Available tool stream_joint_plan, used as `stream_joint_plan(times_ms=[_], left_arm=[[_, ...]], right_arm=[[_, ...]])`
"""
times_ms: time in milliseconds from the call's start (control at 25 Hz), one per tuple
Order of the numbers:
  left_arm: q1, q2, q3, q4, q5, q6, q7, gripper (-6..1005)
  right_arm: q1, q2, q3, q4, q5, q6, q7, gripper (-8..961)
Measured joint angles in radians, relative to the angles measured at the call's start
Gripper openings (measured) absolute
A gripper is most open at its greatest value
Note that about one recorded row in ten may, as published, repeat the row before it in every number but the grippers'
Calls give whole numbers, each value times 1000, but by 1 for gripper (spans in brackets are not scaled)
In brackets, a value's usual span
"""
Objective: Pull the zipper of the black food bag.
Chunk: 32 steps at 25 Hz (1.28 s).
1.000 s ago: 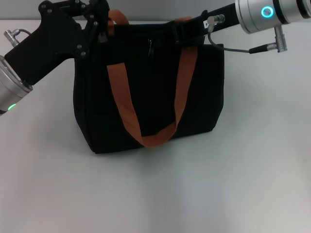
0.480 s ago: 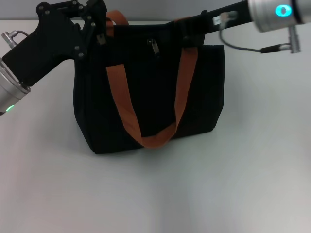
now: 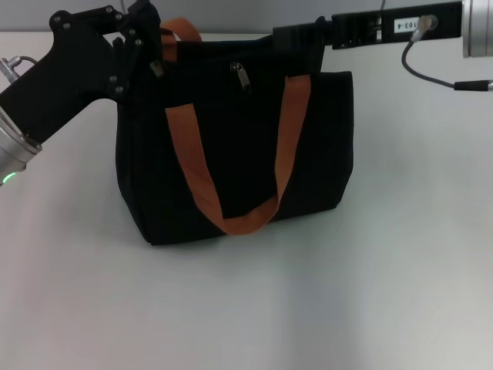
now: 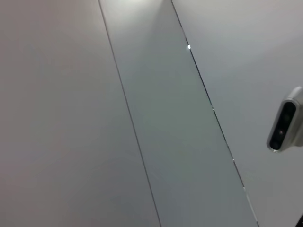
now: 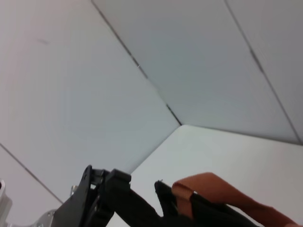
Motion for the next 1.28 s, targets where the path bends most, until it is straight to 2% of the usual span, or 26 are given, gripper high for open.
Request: stream_joint_plan(times_ms=[160,320,600,1040,1280], left_arm=[[0,1,-6,7,-1,-1,-23,105],[-9,2,-7,7,-1,-2,-26,106],[-26,0,-2,8,-1,-5,-26,107],[-31,-2,-2,8,-1,-6,-21,108],[-30,-2,-5,3,-2,-6,-18,109]], right_arm=[[55,-14,-6,66,-10,-3,-7,338],[121,-23,-8,137,-44,-5,-3,349],[206,-16,-6,211,-139,19,24,368],[271,-11,-11,293,-145,34,29,370],[275,-8,-20,288,-177,42,67,365]])
